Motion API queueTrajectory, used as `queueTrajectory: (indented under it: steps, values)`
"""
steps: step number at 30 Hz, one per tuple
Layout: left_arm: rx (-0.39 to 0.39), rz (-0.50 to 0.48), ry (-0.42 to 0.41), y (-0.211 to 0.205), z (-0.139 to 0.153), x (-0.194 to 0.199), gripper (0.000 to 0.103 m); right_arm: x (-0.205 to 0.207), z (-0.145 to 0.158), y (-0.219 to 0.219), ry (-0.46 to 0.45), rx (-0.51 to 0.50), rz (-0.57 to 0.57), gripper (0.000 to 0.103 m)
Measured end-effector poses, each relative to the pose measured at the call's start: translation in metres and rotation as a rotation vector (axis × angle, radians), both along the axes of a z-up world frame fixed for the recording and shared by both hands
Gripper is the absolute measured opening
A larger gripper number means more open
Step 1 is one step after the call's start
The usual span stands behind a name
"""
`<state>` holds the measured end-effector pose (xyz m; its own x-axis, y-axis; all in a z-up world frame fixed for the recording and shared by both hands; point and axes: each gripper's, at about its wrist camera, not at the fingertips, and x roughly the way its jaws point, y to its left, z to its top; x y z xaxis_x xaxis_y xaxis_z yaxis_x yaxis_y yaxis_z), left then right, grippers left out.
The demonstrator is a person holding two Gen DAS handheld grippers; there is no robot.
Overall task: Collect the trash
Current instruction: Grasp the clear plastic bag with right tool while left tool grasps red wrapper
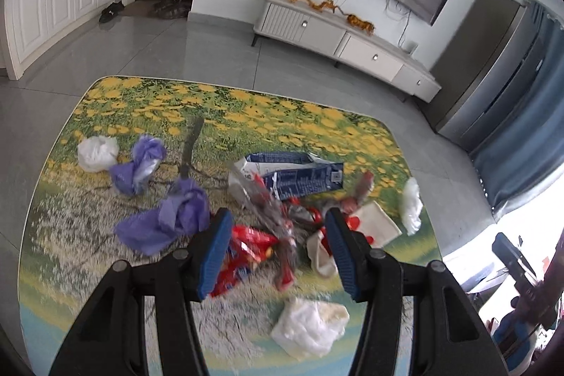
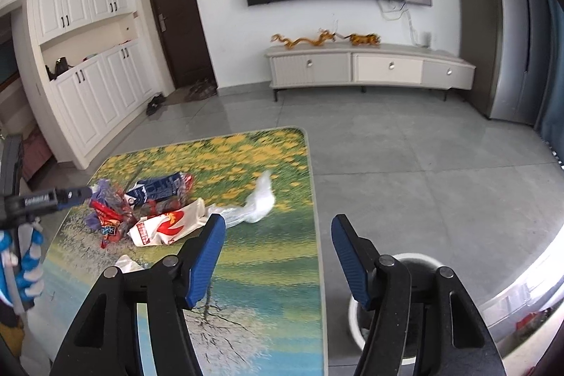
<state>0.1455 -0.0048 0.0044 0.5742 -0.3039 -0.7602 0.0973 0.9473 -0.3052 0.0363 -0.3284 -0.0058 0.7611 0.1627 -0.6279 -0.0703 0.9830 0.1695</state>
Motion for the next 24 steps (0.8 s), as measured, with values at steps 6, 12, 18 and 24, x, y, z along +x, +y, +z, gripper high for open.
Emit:
queueTrajectory:
  steps: [6,12,18,24]
  values:
    - [0.012,0.022,0.093,-0.004,-0.021,0.034,0.051,0.022,-0.023,0.004,0.051,0.026,0.038,0.06]
    - [-0.029,-0.015,0.114,-0.007,-0.028,0.041,0.01,0.046,-0.041,0.006,0.091,0.063,0.06,0.06]
    - [-0.046,-0.044,0.083,-0.014,-0.021,0.04,0.004,0.081,-0.053,0.009,0.129,0.113,0.072,0.06]
    - [-0.085,-0.063,0.046,-0.013,-0.007,0.035,0.004,0.115,-0.069,0.012,0.176,0.118,0.054,0.06]
